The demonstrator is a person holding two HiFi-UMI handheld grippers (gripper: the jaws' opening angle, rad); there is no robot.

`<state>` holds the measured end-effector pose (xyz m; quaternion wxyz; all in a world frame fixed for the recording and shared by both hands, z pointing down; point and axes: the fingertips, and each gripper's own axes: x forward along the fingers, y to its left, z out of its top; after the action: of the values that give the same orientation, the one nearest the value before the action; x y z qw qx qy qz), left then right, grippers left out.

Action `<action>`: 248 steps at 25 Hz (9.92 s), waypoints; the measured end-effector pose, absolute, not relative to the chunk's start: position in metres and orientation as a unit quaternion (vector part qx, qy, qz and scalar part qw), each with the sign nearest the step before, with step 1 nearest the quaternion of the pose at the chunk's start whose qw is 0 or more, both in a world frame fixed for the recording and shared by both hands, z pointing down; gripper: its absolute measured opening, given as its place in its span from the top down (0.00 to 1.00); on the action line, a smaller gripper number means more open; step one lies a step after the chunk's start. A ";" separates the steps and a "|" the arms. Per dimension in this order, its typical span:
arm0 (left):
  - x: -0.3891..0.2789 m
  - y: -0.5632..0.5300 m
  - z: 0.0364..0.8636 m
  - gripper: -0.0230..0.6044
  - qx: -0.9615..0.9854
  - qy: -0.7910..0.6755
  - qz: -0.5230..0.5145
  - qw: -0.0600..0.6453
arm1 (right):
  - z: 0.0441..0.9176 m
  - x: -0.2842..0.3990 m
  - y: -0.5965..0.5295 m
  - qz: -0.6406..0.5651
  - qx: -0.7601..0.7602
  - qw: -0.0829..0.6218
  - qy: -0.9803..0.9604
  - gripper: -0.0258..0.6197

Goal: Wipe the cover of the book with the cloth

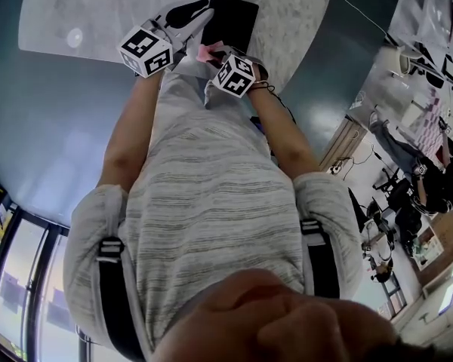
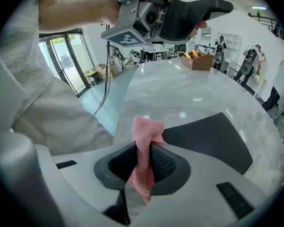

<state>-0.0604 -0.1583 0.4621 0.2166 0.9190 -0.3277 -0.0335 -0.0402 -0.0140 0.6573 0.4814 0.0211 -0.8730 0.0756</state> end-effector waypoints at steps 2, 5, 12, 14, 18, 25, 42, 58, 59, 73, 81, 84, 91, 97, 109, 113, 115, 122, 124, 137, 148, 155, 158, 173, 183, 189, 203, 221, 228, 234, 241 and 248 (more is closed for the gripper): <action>-0.055 -0.154 0.465 0.80 0.919 -0.326 -0.029 0.221 | 0.652 -0.037 -0.003 0.097 0.011 0.468 -0.878 0.86; -0.050 -0.143 0.470 0.75 0.918 -0.324 -0.021 0.228 | 0.636 -0.030 0.015 0.135 0.009 0.444 -0.886 0.86; -0.044 -0.102 0.512 0.66 0.907 -0.327 0.063 0.257 | 0.616 0.024 -0.002 0.214 0.138 0.402 -0.879 0.86; -0.041 -0.090 0.536 0.65 0.894 -0.333 0.096 0.282 | 0.616 0.042 -0.019 0.227 0.181 0.393 -0.872 0.86; -0.043 -0.065 0.594 0.63 0.854 -0.350 0.162 0.349 | 0.626 0.071 -0.047 0.261 0.262 0.380 -0.848 0.86; -0.034 -0.038 0.648 0.61 0.794 -0.345 0.236 0.441 | 0.639 0.087 -0.066 0.289 0.327 0.376 -0.817 0.86; -0.037 -0.035 0.678 0.56 0.742 -0.368 0.289 0.481 | 0.656 0.090 -0.073 0.317 0.375 0.388 -0.780 0.86; -0.040 -0.037 0.678 0.79 0.715 -0.373 0.270 0.526 | 0.663 0.087 -0.073 0.328 0.374 0.375 -0.782 0.86; -0.040 -0.038 0.678 0.79 0.715 -0.376 0.269 0.525 | 0.664 0.087 -0.073 0.330 0.374 0.373 -0.782 0.86; -0.032 -0.055 0.640 0.85 0.742 -0.367 0.209 0.520 | 0.666 0.101 -0.075 0.344 0.382 0.351 -0.783 0.86; -0.011 -0.055 0.607 0.85 0.773 -0.304 0.162 0.533 | 0.665 0.108 -0.073 0.358 0.389 0.342 -0.776 0.86; 0.006 -0.057 0.582 0.86 0.792 -0.268 0.129 0.533 | 0.662 0.112 -0.073 0.366 0.396 0.333 -0.773 0.86; 0.051 -0.054 0.559 0.90 0.832 -0.202 0.149 0.495 | 0.649 0.120 -0.070 0.359 0.398 0.330 -0.777 0.86; 0.081 -0.047 0.545 0.90 0.850 -0.164 0.155 0.476 | 0.604 0.123 -0.070 0.341 0.408 0.288 -0.796 0.86; 0.164 -0.042 0.543 0.90 0.876 -0.077 0.186 0.438 | 0.565 0.187 -0.070 0.288 0.447 0.329 -0.780 0.86; 0.180 -0.040 0.547 0.90 0.885 -0.067 0.201 0.415 | 0.574 0.206 -0.069 0.287 0.456 0.344 -0.769 0.86; 0.184 -0.042 0.549 0.90 0.890 -0.069 0.210 0.400 | 0.579 0.217 -0.069 0.277 0.461 0.363 -0.761 0.86; 0.174 -0.059 0.567 0.90 0.895 -0.105 0.261 0.347 | 0.615 0.244 -0.069 0.287 0.445 0.407 -0.744 0.86; 0.165 -0.060 0.572 0.90 0.892 -0.113 0.271 0.343 | 0.619 0.243 -0.067 0.294 0.444 0.404 -0.744 0.86; 0.116 -0.088 0.566 0.90 0.889 -0.177 0.268 0.327 | 0.606 0.263 -0.164 0.146 0.434 0.461 -0.760 0.86; 0.105 -0.081 0.573 0.90 0.879 -0.168 0.280 0.347 | 0.653 0.227 -0.195 0.068 0.329 0.539 -0.773 0.86; 0.106 -0.082 0.568 0.90 0.881 -0.161 0.279 0.347 | 0.651 0.210 -0.160 0.067 0.287 0.537 -0.791 0.86; 0.107 -0.084 0.567 0.90 0.881 -0.159 0.279 0.346 | 0.650 0.199 -0.132 0.069 0.257 0.530 -0.805 0.86; 0.112 -0.089 0.572 0.90 0.882 -0.159 0.277 0.346 | 0.660 0.149 -0.009 0.171 0.119 0.500 -0.841 0.86; 0.116 -0.089 0.573 0.90 0.882 -0.164 0.271 0.349 | 0.612 0.177 -0.125 0.184 0.258 0.404 -0.858 0.86; 0.105 -0.081 0.567 0.90 0.878 -0.167 0.272 0.355 | 0.628 0.206 -0.212 0.136 0.368 0.460 -0.797 0.86; 0.079 -0.075 0.551 0.90 0.874 -0.162 0.273 0.367 | 0.624 0.157 -0.195 0.029 0.267 0.527 -0.806 0.86; 0.097 -0.076 0.561 0.90 0.879 -0.140 0.280 0.360 | 0.648 0.103 -0.034 0.108 0.110 0.484 -0.861 0.86; 0.108 -0.073 0.569 0.90 0.881 -0.132 0.276 0.359 | 0.638 0.095 0.008 0.166 0.053 0.435 -0.883 0.86; 0.119 -0.084 0.562 0.90 0.894 -0.134 0.247 0.348 | 0.607 0.129 -0.036 0.190 0.155 0.369 -0.897 0.86; 0.124 -0.107 0.526 0.90 0.917 -0.151 0.192 0.314 | 0.535 0.166 -0.083 0.208 0.292 0.235 -0.903 0.86; 0.122 -0.118 0.457 0.90 0.947 -0.188 0.097 0.241 | 0.472 0.178 -0.081 0.216 0.362 0.116 -0.899 0.86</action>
<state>0.1224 -0.1183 0.4568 0.2410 0.9473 -0.1876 0.0969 0.1783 -0.0815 0.4722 0.1163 0.3617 -0.8995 0.2160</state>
